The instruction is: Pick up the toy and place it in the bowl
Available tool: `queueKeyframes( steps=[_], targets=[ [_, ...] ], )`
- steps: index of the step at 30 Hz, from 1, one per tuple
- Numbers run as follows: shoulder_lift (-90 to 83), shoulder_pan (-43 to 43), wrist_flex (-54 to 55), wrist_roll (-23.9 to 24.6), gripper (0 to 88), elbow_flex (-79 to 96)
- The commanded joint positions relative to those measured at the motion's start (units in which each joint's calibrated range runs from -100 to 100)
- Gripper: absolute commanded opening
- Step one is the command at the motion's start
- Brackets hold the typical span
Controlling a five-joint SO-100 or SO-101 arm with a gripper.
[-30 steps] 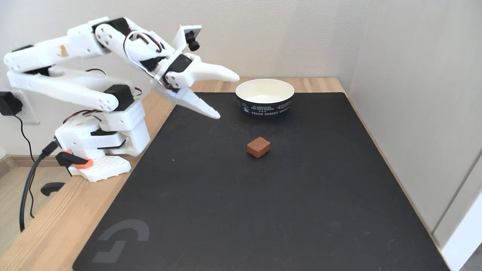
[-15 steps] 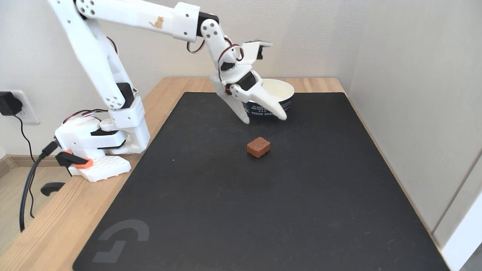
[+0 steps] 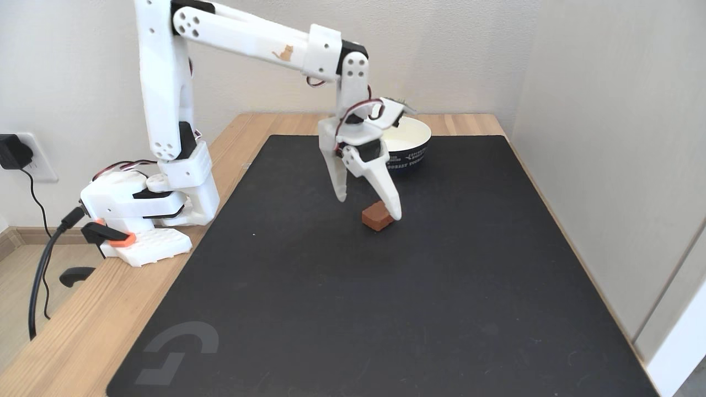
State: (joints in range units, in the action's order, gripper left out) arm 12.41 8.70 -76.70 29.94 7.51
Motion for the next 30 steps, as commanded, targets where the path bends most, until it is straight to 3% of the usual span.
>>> queueKeyframes(
  steps=[1, 27, 29, 30],
  targets=[
    [1.31, -2.47, 0.15, 0.13, 48.6, -3.05],
    [9.56, -1.21, 6.5, 0.13, 48.5, -9.63],
    [9.56, -1.13, 6.33, 0.13, 46.2, -9.54],
    [9.56, -1.13, 6.08, 0.13, 38.8, -9.54]
  ],
)
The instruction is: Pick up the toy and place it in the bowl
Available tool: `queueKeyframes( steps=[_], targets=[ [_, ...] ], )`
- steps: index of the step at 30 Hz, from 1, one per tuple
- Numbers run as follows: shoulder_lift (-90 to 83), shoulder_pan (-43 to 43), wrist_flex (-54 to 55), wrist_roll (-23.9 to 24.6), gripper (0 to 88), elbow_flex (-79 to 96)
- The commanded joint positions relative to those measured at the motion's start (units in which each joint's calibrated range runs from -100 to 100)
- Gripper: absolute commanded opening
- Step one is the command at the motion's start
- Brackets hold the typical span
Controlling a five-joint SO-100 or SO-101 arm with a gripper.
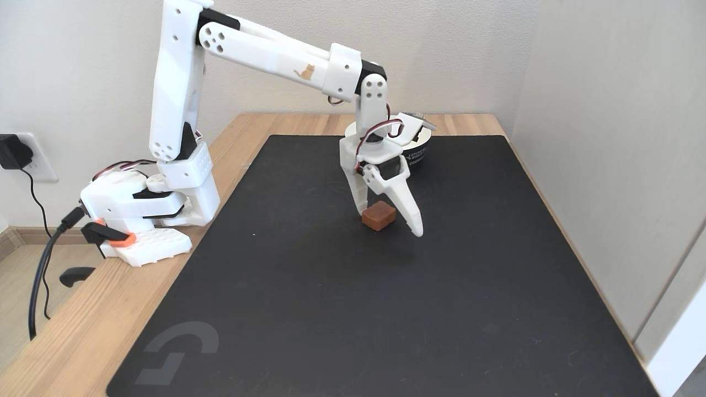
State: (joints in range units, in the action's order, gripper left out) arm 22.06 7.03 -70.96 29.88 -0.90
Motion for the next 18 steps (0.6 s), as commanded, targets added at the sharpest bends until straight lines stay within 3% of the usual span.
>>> queueKeyframes(
  steps=[1, 4, 5, 7, 18],
  targets=[
    [-0.1, 0.54, 0.34, 0.18, 33.9, -1.13],
    [-0.1, 0.45, 0.09, 0.18, 19.3, -1.13],
    [-0.01, 0.45, 0.09, 0.18, 10.1, -1.04],
    [-0.01, 0.45, 0.09, 0.18, 2.7, -1.04],
    [-3.43, 3.05, 5.93, -0.03, 2.6, -8.88]
  ],
)
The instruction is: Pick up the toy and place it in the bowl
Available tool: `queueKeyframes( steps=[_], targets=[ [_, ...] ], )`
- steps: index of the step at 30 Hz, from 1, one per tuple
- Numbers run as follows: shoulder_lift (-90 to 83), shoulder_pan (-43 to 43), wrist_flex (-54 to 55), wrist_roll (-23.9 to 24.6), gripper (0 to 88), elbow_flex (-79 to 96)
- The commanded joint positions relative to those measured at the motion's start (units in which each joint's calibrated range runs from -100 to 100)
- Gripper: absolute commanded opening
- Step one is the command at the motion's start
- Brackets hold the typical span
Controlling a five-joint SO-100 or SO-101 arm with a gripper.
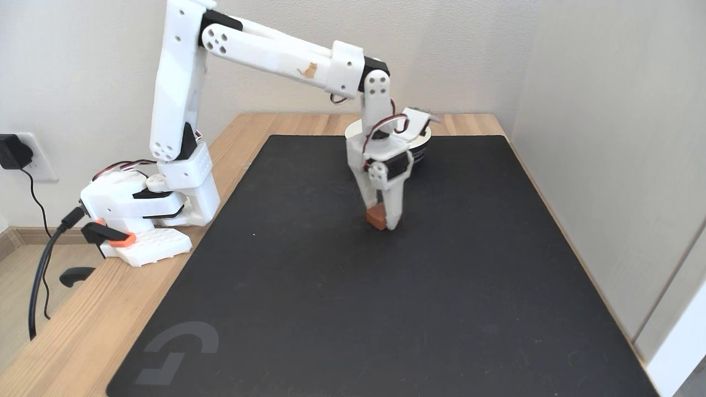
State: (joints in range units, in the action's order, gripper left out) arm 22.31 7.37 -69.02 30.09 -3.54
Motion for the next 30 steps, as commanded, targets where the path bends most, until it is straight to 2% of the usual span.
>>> queueKeyframes(
  steps=[1, 5, 6, 10, 16, 20, 26, 29, 30],
  targets=[
    [-6.85, 4.39, 6.61, -0.08, 2.9, -8.85],
    [-14.44, 9.15, 14.66, -0.03, 2.9, -9.84],
    [-16.52, 12.0, 19.74, -0.03, 2.6, -9.75],
    [-17.69, 17.69, 27.53, -0.03, 2.5, -9.75],
    [-17.44, 27.72, 44.21, 0.96, 2.5, 6.2],
    [-17.44, 29.06, 45.9, 5.66, 2.5, 16.12],
    [-17.52, 28.9, 45.14, 5.82, 3.3, 21.52],
    [-18.02, 28.81, 45.14, 5.82, 9.8, 22.79],
    [-18.02, 28.81, 45.14, 5.82, 20.9, 22.88]
  ],
)
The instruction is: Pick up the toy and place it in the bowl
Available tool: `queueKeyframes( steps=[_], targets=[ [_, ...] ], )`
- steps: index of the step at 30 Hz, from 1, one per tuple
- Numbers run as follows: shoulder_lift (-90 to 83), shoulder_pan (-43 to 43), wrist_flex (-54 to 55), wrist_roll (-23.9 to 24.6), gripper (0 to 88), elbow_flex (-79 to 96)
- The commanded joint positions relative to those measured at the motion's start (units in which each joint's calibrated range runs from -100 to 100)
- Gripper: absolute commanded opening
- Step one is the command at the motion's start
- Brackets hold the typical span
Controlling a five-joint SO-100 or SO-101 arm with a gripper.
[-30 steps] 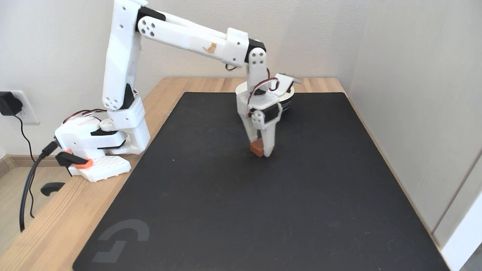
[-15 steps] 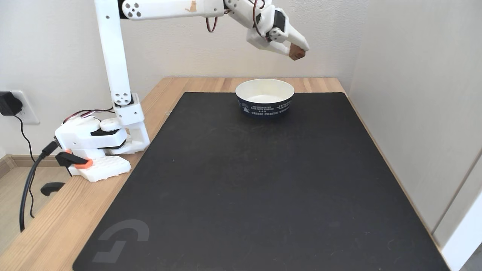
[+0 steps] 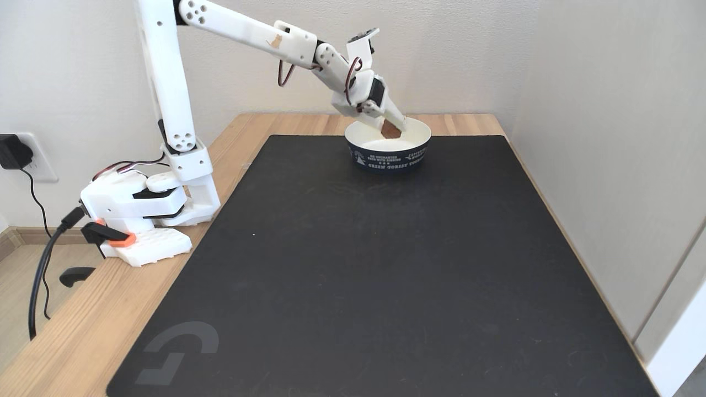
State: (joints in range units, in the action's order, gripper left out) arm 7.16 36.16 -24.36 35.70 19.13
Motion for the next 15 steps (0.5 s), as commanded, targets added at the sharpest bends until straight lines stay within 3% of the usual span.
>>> queueKeyframes(
  steps=[1, 3, 5, 8, 10, 15],
  targets=[
    [-2.95, 0.01, 0.48, 0.21, 26.4, 0.2],
    [-3.12, 0.01, 0.39, 0.21, 31.0, 0.29],
    [-3.28, -0.24, 0.39, 0.21, 26.3, -0.34],
    [-4.78, -1.66, 0.99, -0.26, 16.7, -0.43],
    [-9.2, -3.5, 0.48, -0.68, 4.8, 0.29],
    [-24.88, -10.86, 0.31, -11.12, 2.6, 5.34]
  ],
)
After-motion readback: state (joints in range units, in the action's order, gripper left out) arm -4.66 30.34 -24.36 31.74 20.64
